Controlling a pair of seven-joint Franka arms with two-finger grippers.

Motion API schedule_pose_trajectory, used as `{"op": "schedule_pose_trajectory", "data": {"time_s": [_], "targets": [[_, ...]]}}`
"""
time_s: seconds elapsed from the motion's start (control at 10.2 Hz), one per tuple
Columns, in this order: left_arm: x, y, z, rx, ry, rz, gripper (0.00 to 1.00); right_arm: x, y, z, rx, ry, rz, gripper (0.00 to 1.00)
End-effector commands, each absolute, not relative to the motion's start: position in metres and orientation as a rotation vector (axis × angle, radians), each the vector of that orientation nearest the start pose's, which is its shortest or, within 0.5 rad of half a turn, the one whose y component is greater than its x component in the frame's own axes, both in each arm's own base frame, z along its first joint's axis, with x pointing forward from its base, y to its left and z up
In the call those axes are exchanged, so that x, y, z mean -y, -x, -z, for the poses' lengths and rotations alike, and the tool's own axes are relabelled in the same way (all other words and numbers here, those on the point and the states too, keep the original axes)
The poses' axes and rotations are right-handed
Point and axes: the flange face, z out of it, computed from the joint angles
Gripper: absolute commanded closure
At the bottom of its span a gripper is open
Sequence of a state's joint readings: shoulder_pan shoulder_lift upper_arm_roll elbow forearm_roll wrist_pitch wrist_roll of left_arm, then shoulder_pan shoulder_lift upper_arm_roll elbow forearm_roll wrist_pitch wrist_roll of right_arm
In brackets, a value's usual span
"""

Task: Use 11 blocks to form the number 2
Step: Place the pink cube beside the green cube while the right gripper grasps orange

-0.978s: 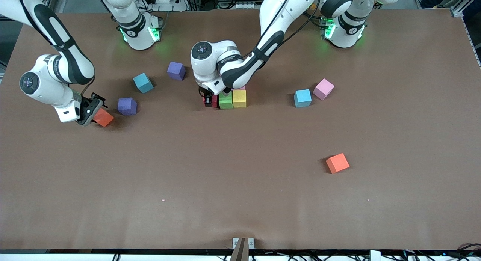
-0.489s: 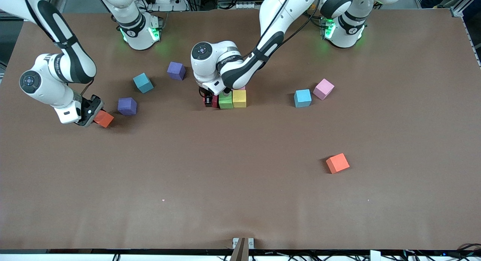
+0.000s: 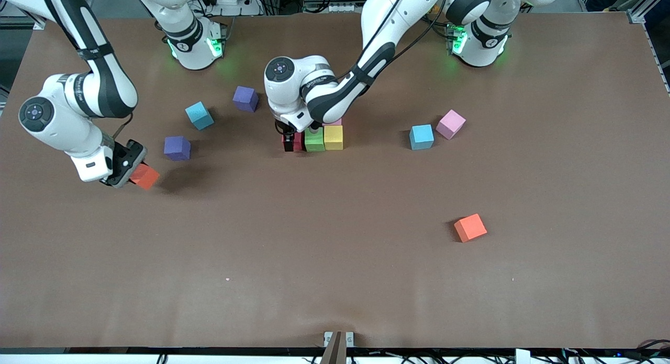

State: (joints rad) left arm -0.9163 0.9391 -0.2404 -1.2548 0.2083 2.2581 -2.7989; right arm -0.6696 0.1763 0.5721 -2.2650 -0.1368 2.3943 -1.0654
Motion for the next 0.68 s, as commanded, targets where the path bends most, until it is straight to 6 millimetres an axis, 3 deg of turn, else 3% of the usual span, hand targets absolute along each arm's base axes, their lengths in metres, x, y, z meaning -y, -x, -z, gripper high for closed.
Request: {"op": "schedule_pose_trajectory", "data": {"time_s": [0.0, 0.2, 0.39, 0.59], "targets": [[0.675, -0.346, -0.246, -2.421, -1.888, 0.041, 0.0, 0.031, -0.541, -0.317, 1.426, 2.773, -0.029, 0.69], [0.665, -0.361, -0.277, -2.436, -1.869, 0.009, 0.0, 0.006, -0.545, -0.321, 1.32, 2.83, -0.02, 0.7], [0.632, -0.4, -0.311, -2.482, -1.824, -0.041, 0.0, -0.026, -0.544, -0.321, 1.159, 2.845, 0.001, 0.7], [0.588, -0.444, -0.307, -2.474, -1.954, -0.097, 0.0, -0.061, -0.541, -0.32, 0.99, 2.876, -0.001, 0.71]]}}
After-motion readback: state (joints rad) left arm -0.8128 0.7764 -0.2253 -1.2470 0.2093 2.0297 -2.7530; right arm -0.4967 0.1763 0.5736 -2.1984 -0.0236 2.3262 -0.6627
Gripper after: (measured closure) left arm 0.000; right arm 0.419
